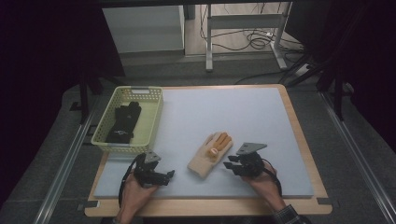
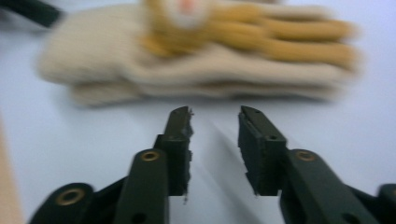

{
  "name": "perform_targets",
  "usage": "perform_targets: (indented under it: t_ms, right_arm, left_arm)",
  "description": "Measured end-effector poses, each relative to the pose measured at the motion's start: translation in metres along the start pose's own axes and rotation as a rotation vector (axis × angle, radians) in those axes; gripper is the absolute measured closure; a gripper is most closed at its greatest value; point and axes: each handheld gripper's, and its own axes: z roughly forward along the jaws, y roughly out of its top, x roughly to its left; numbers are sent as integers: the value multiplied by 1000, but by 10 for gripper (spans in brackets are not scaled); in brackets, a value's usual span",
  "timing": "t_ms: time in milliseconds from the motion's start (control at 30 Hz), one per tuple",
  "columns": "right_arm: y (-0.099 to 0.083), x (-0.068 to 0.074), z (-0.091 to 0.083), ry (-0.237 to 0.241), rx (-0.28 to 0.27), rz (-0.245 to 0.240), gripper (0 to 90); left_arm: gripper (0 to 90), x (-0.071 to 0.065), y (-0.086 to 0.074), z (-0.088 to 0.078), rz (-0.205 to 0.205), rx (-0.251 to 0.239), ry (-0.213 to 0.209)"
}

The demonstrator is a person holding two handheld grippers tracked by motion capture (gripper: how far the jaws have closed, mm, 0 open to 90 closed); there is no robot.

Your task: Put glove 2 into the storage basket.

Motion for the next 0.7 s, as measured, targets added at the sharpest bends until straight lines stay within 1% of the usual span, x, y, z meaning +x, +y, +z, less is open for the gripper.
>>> perform_targets:
  t_ms: [67, 133, 200, 233, 300, 367, 433, 467, 500, 600, 700]
  right_arm:
    - [-5, -9, -8, -39, -5, 14, 573]
    - [-11, -18, -16, -70, -9, 42, 527]
    - [-18, -26, -22, -104, -9, 57, 491]
    - [-21, -30, -25, -120, -9, 66, 475]
    - [-26, -37, -29, -150, -10, 77, 439]
    - [-32, -43, -34, -188, -6, 88, 396]
    - [-35, -48, -37, -210, -3, 103, 358]
    - [-37, -51, -38, -220, -1, 110, 336]
    - [-39, -54, -38, -232, 4, 117, 316]
    - [-43, -59, -37, -259, 20, 125, 268]
    - [-45, -63, -37, -247, 14, 143, 253]
  left_arm:
    - [59, 0, 2, -1, 2, 9, -8]
    - [66, -1, 4, -3, -1, -4, -47]
    - [59, -3, 7, -4, 0, -14, -71]
    - [54, -5, 9, -5, 7, -13, -80]
    - [46, -8, 15, -5, 9, -18, -102]
    - [36, -11, 22, -4, -2, -23, -133]
    - [28, -16, 31, -2, -1, -17, -164]
    - [23, -19, 36, 0, 8, -12, -173]
    - [13, -23, 43, 3, 26, 3, -184]
    - [1, -31, 59, 11, 41, 17, -202]
    - [0, -42, 75, 22, 57, 29, -226]
